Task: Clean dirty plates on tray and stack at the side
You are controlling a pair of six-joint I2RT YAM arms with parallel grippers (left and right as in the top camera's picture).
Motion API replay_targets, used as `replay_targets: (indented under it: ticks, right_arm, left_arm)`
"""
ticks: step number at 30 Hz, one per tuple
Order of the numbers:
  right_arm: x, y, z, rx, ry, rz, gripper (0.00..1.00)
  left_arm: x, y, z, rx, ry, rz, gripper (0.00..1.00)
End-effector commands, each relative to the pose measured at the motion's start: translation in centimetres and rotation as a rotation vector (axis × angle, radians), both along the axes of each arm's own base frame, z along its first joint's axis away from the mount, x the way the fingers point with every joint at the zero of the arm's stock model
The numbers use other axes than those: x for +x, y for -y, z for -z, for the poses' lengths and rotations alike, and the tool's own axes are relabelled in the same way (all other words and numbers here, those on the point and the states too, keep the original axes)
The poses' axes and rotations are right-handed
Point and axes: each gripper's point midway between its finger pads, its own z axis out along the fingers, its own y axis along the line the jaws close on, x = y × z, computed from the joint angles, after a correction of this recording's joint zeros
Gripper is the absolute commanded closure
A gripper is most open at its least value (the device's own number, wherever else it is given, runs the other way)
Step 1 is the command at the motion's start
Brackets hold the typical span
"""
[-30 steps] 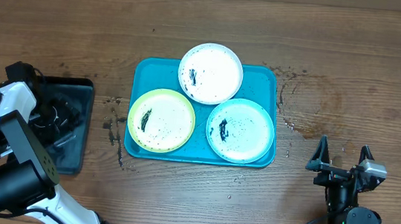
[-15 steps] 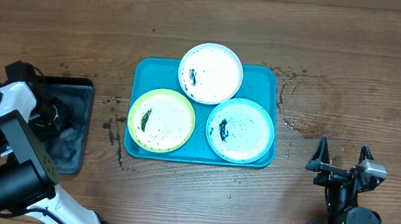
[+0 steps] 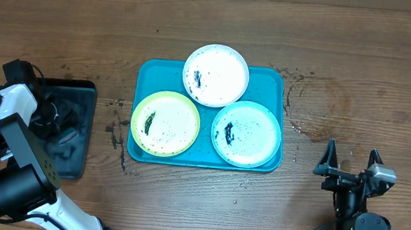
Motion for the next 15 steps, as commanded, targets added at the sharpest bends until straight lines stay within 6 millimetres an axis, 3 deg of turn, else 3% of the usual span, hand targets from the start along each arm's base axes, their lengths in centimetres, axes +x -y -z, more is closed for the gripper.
replay_targets:
  ticks: [1,2,7,11,15]
  right_arm:
    - [0.0,0.0,0.2,-0.004,0.002,-0.001,0.00]
    - [0.0,0.0,0.2,-0.004,0.002,-0.001,0.00]
    - [0.0,0.0,0.2,-0.004,0.002,-0.001,0.00]
    - [0.0,0.0,0.2,-0.004,0.002,-0.001,0.00]
    - [0.0,0.0,0.2,-0.004,0.002,-0.001,0.00]
  left_arm:
    - [-0.2,0.2,0.4,-0.011,-0.012,0.005,0.85]
    - [-0.2,0.2,0.3,-0.011,-0.013,0.019,0.95]
    - [0.0,0.0,-1.4,-0.014,-0.028,0.055,0.96]
    - [1.3,-0.7,-4.6,0.006,0.007,0.056,0.96]
    - [2.6,-1.3,-9.2,0.034,0.073,0.059,0.96]
